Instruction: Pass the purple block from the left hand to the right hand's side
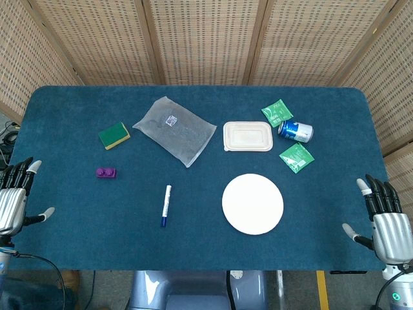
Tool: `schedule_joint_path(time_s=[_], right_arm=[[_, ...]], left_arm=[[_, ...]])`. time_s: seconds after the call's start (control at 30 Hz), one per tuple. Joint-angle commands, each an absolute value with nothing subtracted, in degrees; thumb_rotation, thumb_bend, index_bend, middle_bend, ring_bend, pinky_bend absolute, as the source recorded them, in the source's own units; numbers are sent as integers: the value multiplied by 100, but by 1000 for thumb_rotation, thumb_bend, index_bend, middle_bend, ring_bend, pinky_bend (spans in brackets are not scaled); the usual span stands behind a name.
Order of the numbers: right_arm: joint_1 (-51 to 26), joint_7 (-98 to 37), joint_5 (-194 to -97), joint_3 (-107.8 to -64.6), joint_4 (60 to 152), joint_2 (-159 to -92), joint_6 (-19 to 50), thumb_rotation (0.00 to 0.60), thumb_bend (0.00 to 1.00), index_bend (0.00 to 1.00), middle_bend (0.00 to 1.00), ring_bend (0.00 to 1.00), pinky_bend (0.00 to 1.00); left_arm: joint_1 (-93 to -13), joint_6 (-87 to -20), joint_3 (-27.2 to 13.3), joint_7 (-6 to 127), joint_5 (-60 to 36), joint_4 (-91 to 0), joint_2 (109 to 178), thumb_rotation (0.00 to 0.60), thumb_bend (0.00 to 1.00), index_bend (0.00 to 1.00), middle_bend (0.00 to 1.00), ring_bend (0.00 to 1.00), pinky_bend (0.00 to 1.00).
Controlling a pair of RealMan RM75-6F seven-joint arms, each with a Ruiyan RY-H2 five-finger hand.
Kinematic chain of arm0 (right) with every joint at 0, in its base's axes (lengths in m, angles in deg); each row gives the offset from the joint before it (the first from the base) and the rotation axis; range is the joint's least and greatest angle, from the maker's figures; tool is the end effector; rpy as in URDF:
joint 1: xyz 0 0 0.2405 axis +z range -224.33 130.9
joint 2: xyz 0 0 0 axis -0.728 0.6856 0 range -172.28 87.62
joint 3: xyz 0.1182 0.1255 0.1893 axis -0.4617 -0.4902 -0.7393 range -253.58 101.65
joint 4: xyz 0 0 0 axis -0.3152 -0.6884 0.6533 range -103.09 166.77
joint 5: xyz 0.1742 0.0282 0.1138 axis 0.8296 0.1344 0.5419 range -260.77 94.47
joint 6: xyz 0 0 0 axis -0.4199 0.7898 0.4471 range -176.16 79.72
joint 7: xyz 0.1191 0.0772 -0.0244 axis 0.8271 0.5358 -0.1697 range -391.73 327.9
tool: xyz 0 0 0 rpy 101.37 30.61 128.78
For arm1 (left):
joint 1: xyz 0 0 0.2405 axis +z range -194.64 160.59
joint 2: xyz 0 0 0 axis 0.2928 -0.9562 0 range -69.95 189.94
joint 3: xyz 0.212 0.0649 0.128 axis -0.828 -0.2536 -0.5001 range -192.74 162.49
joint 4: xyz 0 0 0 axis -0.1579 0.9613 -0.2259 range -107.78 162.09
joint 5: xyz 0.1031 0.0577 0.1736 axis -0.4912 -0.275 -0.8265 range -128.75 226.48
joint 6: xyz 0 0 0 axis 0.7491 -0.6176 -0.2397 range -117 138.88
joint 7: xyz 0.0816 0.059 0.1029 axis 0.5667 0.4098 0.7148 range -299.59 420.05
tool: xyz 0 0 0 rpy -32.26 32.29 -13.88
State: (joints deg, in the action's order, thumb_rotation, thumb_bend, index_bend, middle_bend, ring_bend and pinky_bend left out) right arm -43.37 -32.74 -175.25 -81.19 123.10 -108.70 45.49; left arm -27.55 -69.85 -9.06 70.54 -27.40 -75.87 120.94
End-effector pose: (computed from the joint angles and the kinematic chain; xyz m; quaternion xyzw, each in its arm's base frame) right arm -0.2906 -0.1786 0.1683 0.5783 -0.3179 0.4587 0.5950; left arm -0.2779 0.2164 0.1641 -0.5877 -0.3930 -0.3706 0.6024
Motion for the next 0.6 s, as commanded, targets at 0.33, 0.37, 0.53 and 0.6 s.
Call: schedule_joint_path(time_s=[0.33, 0.37, 0.53, 0.6], right_arm=[[-4358, -3258, -17506, -8135, 12331, -10856, 4582, 600, 0, 0, 0, 0, 0], [-4356, -3256, -17499, -8134, 12333, -10854, 4571, 600, 0, 0, 0, 0, 0], [-4319, -3279, -17423, -8148, 12342, -10859, 4462, 600, 0, 0, 0, 0, 0], [-4302, -3313, -17381, -8162, 12342, -10865, 4418, 600, 0, 0, 0, 0, 0]], left_arm=[[-3096, -6397, -808, 6932, -2564, -7115, 12287, 600, 169, 0, 0, 0, 0], [-3204, -6200, -772, 6846, -2492, -6949, 12359, 600, 169, 0, 0, 0, 0], [-3866, -5186, -682, 6362, -2518, -5615, 12930, 600, 172, 0, 0, 7, 98], [-4150, -4781, -687, 6028, -2654, -5030, 13200, 600, 178, 12, 20, 42, 152]])
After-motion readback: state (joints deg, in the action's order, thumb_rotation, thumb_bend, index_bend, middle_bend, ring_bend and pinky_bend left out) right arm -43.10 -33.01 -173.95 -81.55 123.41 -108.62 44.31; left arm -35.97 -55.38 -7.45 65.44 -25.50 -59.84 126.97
